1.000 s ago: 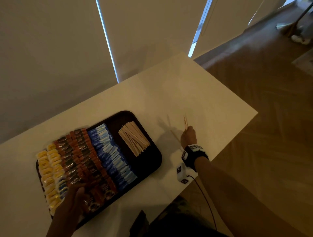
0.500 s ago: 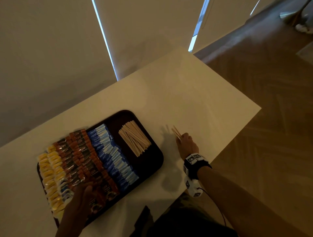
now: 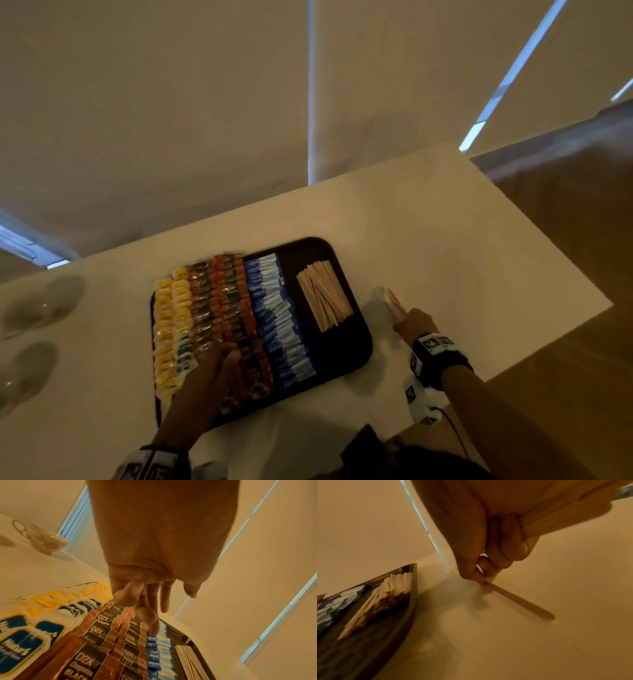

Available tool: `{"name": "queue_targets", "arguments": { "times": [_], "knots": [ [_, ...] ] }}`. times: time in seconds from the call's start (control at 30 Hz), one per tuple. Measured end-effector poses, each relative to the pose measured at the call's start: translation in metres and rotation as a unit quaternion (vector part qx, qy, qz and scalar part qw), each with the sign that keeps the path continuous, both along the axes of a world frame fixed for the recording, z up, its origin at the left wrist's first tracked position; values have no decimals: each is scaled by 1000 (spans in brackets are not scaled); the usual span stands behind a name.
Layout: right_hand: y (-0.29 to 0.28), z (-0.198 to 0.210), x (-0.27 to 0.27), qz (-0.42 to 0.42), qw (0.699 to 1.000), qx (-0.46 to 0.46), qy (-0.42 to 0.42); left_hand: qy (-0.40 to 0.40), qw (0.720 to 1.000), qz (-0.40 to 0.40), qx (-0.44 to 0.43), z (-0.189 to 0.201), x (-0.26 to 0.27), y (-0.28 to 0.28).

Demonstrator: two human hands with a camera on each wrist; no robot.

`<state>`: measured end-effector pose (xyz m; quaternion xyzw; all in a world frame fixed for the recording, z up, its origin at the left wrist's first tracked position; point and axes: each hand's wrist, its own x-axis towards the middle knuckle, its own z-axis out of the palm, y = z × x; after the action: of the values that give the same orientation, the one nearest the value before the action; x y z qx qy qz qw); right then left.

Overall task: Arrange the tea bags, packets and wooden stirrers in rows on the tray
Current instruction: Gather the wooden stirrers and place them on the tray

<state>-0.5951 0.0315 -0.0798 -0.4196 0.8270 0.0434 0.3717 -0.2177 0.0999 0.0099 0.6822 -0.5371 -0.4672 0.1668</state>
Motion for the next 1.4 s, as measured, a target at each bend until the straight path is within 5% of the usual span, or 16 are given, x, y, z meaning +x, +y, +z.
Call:
{"name": "queue_targets", "arguments": {
  "times": [0.13, 0.23, 0.33, 0.47, 0.57, 0.7, 1.03, 1.2, 1.4],
  "knots": [
    [-10, 29, 29, -2, 996, -76, -43, 20, 997, -4, -70, 11, -6, -1],
    [-15, 71, 83, 72, 976, -140, -149, 51, 993, 30, -103, 20, -13, -3],
    [-5, 112, 140, 119, 924, -156, -327, 118, 985, 54, -110, 37, -21, -13],
    [3, 147, 192, 208, 861, -168, -433, 218, 966, -2, -138, 68, -24, -24],
    [5, 161, 223, 264, 838, -181, -443, 222, 958, 22, -180, 82, -23, -27],
    [10, 171, 254, 256, 842, -146, -452, 304, 921, 116, -213, 90, -12, -23],
    [24, 209, 293, 234, 811, -116, -523, 397, 864, 153, -269, 110, 27, -13],
    [36, 205, 298, 184, 778, -46, -599, 341, 892, 119, -271, 112, 45, -11],
    [43, 212, 303, 160, 747, -30, -645, 264, 887, 142, -351, 129, 67, -29]
  ]
}}
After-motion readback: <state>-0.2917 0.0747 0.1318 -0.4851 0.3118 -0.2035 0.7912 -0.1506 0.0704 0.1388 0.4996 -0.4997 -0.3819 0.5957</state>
